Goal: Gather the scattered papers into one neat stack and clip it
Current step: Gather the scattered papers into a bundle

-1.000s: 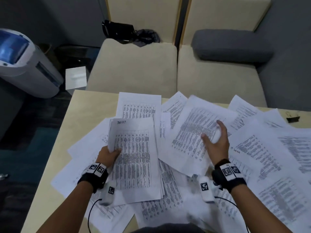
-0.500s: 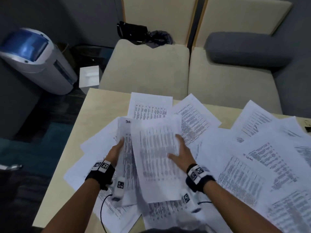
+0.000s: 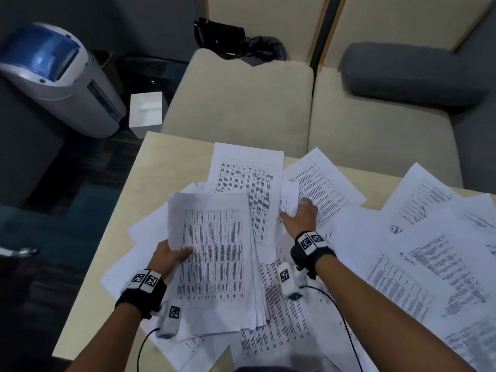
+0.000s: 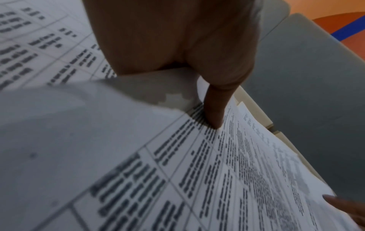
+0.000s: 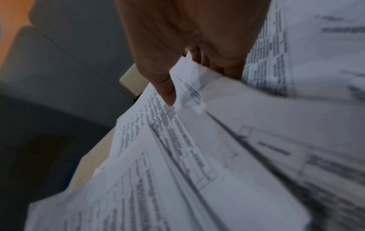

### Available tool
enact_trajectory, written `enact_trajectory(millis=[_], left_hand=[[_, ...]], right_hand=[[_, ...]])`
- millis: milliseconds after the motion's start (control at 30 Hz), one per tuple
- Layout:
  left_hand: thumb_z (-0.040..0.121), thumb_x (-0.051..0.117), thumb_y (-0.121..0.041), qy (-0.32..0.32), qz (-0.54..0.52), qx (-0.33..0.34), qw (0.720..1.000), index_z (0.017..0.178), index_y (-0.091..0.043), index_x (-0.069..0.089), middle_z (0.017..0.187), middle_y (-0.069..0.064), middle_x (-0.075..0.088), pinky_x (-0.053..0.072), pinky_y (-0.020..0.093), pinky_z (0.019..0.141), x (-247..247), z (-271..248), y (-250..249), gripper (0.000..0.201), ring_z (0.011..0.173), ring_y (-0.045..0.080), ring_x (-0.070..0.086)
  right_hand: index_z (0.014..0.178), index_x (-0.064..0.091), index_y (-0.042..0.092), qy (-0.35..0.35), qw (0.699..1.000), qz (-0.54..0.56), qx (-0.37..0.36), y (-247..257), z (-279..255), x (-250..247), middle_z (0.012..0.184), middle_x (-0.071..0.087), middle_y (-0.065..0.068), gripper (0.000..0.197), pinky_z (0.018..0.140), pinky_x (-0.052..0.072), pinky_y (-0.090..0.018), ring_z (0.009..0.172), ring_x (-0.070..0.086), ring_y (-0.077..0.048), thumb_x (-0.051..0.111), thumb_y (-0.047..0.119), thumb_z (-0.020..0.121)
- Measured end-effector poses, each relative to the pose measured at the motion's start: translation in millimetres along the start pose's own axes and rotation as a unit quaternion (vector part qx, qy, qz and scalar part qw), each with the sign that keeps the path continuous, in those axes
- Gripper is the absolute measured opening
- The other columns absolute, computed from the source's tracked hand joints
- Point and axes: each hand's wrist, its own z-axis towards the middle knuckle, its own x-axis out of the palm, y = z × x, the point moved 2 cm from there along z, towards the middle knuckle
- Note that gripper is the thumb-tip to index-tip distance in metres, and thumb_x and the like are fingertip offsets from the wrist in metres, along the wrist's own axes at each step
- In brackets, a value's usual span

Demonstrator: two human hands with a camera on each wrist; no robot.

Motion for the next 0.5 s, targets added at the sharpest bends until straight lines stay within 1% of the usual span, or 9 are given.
enact_trajectory(millis=[100, 200, 233, 267, 300, 333, 400, 433, 500], left_hand=[[0.08, 0.071, 0.001, 0.008, -0.039, -0.008, 0.999, 0.111, 0.009, 0.06, 0.092, 0.019, 0.067, 0.054, 0.036, 0.076, 3.5, 2.0, 1.2, 0.034, 0.081, 0.029, 0.065], [0.079, 0.071, 0.004, 0.019, -0.038, -0.01, 0.999, 0.112, 0.012, 0.06, 0.095, 0.022, 0.067, 0.054, 0.034, 0.073, 6.8, 2.2, -2.1, 0.036, 0.081, 0.029, 0.065], [0.079, 0.071, 0.004, 0.022, -0.04, -0.014, 0.999, 0.112, 0.012, 0.059, 0.094, 0.022, 0.067, 0.054, 0.034, 0.071, 7.2, 2.1, -3.2, 0.035, 0.08, 0.029, 0.065], [0.079, 0.071, 0.005, 0.025, -0.04, -0.018, 0.999, 0.111, 0.013, 0.06, 0.091, 0.021, 0.067, 0.054, 0.033, 0.068, 7.6, 1.4, -4.5, 0.035, 0.079, 0.029, 0.064], [0.079, 0.071, 0.004, 0.025, -0.036, -0.017, 0.999, 0.11, 0.012, 0.06, 0.089, 0.019, 0.067, 0.053, 0.032, 0.065, 7.0, 1.3, -5.3, 0.033, 0.077, 0.028, 0.063], [0.079, 0.071, 0.003, 0.027, -0.027, -0.017, 0.999, 0.109, 0.011, 0.06, 0.087, 0.017, 0.067, 0.052, 0.03, 0.063, 7.1, 0.0, -7.3, 0.032, 0.076, 0.027, 0.063], [0.08, 0.071, 0.002, 0.029, -0.016, -0.013, 0.999, 0.107, 0.009, 0.061, 0.084, 0.013, 0.068, 0.051, 0.029, 0.061, 7.0, -1.3, -9.0, 0.03, 0.074, 0.024, 0.064], [0.08, 0.071, 0.002, 0.026, -0.014, -0.015, 0.999, 0.107, 0.008, 0.061, 0.083, 0.013, 0.068, 0.051, 0.029, 0.061, 7.0, -1.5, -9.0, 0.03, 0.073, 0.024, 0.064], [0.08, 0.071, 0.003, 0.022, -0.009, -0.02, 1.0, 0.107, 0.009, 0.061, 0.083, 0.014, 0.068, 0.051, 0.03, 0.063, 6.4, -2.2, -8.8, 0.03, 0.073, 0.026, 0.065]], right_hand=[[0.148, 0.024, 0.008, 0.066, 0.996, 0.053, -0.005, 12.1, 10.3, 15.9, 0.15, 0.035, -0.013, 0.084, 0.108, 0.035, -0.034, 0.135, 0.04, -0.03, 0.073, 0.026, 0.082], [0.145, 0.037, 0.009, 0.107, 0.993, 0.037, -0.026, 16.4, 14.8, 31.5, 0.147, 0.043, -0.011, 0.08, 0.11, 0.038, -0.038, 0.135, 0.042, -0.029, 0.076, 0.034, 0.08], [0.136, 0.048, 0.009, 0.102, 0.994, 0.027, -0.041, 16.0, 16.8, 34.3, 0.138, 0.052, -0.013, 0.067, 0.103, 0.043, -0.036, 0.128, 0.048, -0.028, 0.076, 0.033, 0.08], [0.119, 0.059, 0.011, 0.084, 0.994, 0.032, -0.06, 14.7, 18.5, 34.7, 0.121, 0.059, -0.015, 0.048, 0.091, 0.047, -0.032, 0.115, 0.055, -0.026, 0.076, 0.032, 0.08], [0.1, 0.064, 0.014, 0.062, 0.994, 0.053, -0.07, 12.7, 20.8, 32.7, 0.102, 0.061, -0.014, 0.031, 0.078, 0.048, -0.028, 0.099, 0.057, -0.022, 0.078, 0.031, 0.079], [0.083, 0.062, 0.015, 0.041, 0.992, 0.084, -0.079, 11.1, 22.9, 28.2, 0.088, 0.058, -0.01, 0.024, 0.065, 0.045, -0.025, 0.083, 0.055, -0.02, 0.079, 0.031, 0.077], [0.058, 0.046, 0.016, 0.003, 0.987, 0.135, -0.089, 7.5, 26.6, 12.2, 0.062, 0.048, -0.004, 0.042, 0.048, 0.029, -0.022, 0.056, 0.043, -0.017, 0.081, 0.03, 0.075], [0.054, 0.04, 0.017, -0.012, 0.985, 0.147, -0.087, 5.8, 29.4, 2.2, 0.055, 0.044, -0.001, 0.047, 0.046, 0.025, -0.021, 0.05, 0.038, -0.016, 0.08, 0.03, 0.076], [0.056, 0.041, 0.015, -0.024, 0.985, 0.148, -0.09, 5.6, 32.5, -20.8, 0.054, 0.042, -0.001, 0.047, 0.049, 0.025, -0.023, 0.05, 0.037, -0.015, 0.078, 0.034, 0.078]])
